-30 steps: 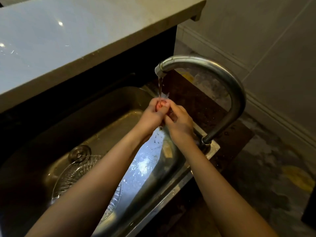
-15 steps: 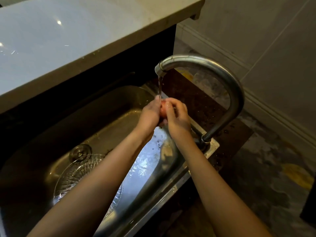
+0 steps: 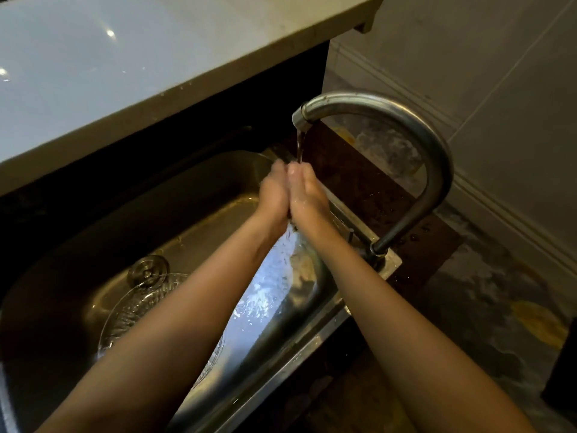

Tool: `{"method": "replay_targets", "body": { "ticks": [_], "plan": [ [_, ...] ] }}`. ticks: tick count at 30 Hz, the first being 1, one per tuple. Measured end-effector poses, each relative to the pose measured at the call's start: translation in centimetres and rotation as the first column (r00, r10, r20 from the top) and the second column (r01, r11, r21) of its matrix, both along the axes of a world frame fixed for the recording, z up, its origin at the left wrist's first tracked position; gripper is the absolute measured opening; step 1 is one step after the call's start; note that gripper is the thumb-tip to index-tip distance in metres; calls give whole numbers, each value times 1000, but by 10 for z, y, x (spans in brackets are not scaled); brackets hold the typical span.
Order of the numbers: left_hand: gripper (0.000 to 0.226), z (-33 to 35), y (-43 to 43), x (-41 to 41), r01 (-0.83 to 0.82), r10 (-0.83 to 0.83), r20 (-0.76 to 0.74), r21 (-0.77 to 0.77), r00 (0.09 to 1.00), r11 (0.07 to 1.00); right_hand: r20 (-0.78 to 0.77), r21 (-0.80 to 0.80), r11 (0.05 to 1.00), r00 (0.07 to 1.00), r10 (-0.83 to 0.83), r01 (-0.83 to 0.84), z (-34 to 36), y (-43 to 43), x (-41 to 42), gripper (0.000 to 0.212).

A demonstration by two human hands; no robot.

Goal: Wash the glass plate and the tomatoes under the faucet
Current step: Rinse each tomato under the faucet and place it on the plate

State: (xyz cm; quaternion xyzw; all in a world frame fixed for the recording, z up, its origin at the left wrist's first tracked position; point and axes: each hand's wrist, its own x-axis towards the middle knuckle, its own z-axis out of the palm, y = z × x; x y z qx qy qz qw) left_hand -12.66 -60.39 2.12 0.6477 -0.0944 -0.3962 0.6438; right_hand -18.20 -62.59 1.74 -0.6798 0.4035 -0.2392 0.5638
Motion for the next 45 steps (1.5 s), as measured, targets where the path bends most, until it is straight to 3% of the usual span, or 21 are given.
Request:
{"method": "replay_targets", "body": {
  "ticks": [1, 4, 5, 8, 12, 15, 16, 19, 22, 26, 28, 33, 35, 38, 41, 43, 45],
  "plan": [
    [39, 0, 0, 3, 10, -10, -18, -13, 1000, 1000, 15, 6, 1000, 1000, 13, -14, -2, 1, -2, 28],
    [28, -3, 4, -5, 133, -141, 194, 51, 971, 990, 94, 248, 969, 994, -49, 24, 0, -7, -8, 32],
    [27, -3, 6, -7, 125, -133, 218, 50, 967, 991, 100, 263, 963, 992, -83, 54, 1, -8, -7, 31],
    [33, 3, 6, -2, 65, -64, 177, 2, 982, 998, 69, 193, 981, 997, -37, 23, 3, 2, -3, 33],
    [27, 3, 10, -14, 167, -180, 225, 77, 957, 983, 108, 415, 904, 981, -162, 104, 2, -2, -11, 27],
    [25, 3, 16, -14, 100, -96, 158, -15, 983, 995, 113, 231, 973, 994, -2, -24, -3, 5, -10, 19],
    [27, 1, 16, -13, 114, -109, 174, -20, 979, 993, 98, 214, 977, 995, -16, -5, -3, 8, -10, 18],
    [34, -1, 18, -18, 197, -195, 155, -1, 969, 980, 73, 372, 914, 977, -201, 160, 2, 2, -12, 28],
    [24, -1, 21, -18, 143, -140, 73, -29, 987, 989, 112, 380, 924, 990, -88, 40, 3, -1, -11, 31],
    [27, 1, 27, -14, 113, -109, 161, -16, 981, 993, 168, 283, 958, 986, 6, -54, -7, 7, -11, 33],
    [23, 5, 28, -19, 111, -105, 222, -17, 969, 994, 126, 256, 967, 991, -43, 9, -9, 11, -7, 28],
    [17, 9, 35, -24, 185, -174, 190, -40, 966, 982, 109, 424, 890, 966, -235, 169, 2, 9, -3, 30],
    [14, 9, 38, -26, 153, -141, 211, -44, 967, 987, 176, 429, 897, 965, -196, 104, 4, 11, -8, 30],
    [24, 13, 34, -24, 1, 10, 258, -43, 966, 999, 299, 297, 950, 954, 7, -100, 5, 19, -14, 25],
    [30, 16, 30, -20, 9, 11, 278, -68, 961, 998, 366, 244, 954, 927, 78, -176, 5, 21, -20, 26],
    [23, 16, 31, -23, 89, -66, 297, -65, 953, 994, 329, 272, 959, 944, -16, -79, 8, 19, -19, 25],
    [18, 14, 33, -29, 174, -151, 285, -59, 947, 983, 202, 363, 922, 955, -215, 131, 14, 16, -16, 22]
  ]
}}
